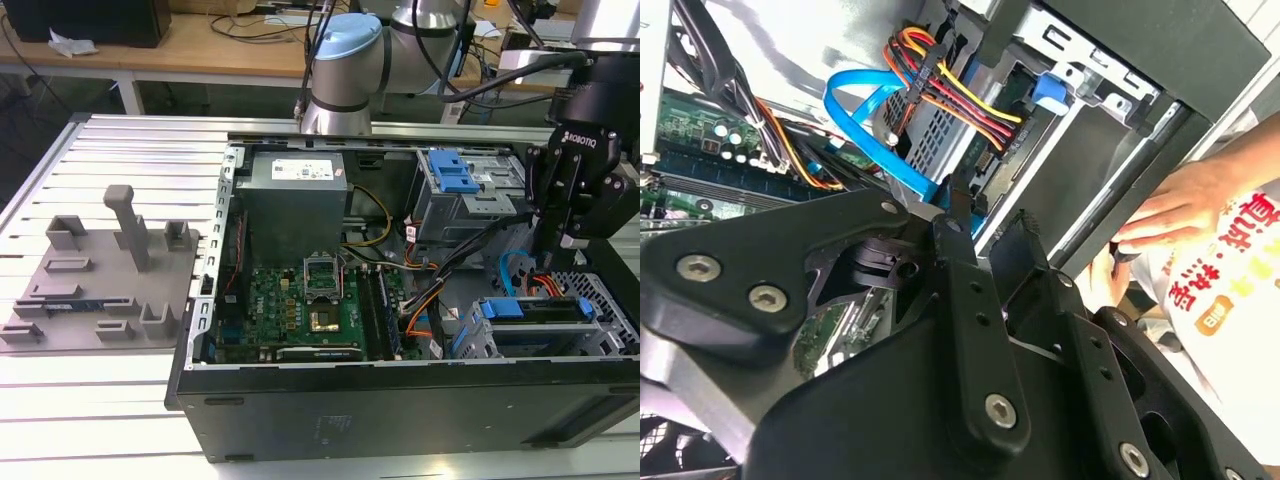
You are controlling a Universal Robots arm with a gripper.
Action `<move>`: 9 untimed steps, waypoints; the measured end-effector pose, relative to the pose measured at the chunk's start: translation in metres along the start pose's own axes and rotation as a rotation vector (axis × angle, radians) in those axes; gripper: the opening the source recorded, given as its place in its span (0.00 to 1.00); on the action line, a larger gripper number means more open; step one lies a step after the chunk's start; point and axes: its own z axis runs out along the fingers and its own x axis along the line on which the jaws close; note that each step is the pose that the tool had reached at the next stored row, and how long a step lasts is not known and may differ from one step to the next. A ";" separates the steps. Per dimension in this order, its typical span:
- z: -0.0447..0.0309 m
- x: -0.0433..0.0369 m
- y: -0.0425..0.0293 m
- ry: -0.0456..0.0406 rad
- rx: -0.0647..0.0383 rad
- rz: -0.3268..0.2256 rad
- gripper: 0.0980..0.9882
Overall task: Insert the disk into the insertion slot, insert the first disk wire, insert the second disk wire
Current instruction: 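Insert the second disk wire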
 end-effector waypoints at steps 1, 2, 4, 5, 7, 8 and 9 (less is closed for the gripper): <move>0.0001 0.0000 0.0000 0.0000 0.000 -0.001 0.30; 0.0001 0.0000 0.0001 -0.0001 0.000 -0.001 0.30; 0.0002 0.0000 0.0012 -0.0001 0.000 -0.001 0.28; 0.0001 0.0000 0.0014 0.0001 0.000 -0.001 0.28; 0.0002 0.0000 0.0014 0.0000 0.000 -0.001 0.13; 0.0002 0.0000 0.0015 0.0000 0.000 0.000 0.07; 0.0002 0.0000 0.0015 -0.0001 0.000 0.001 0.07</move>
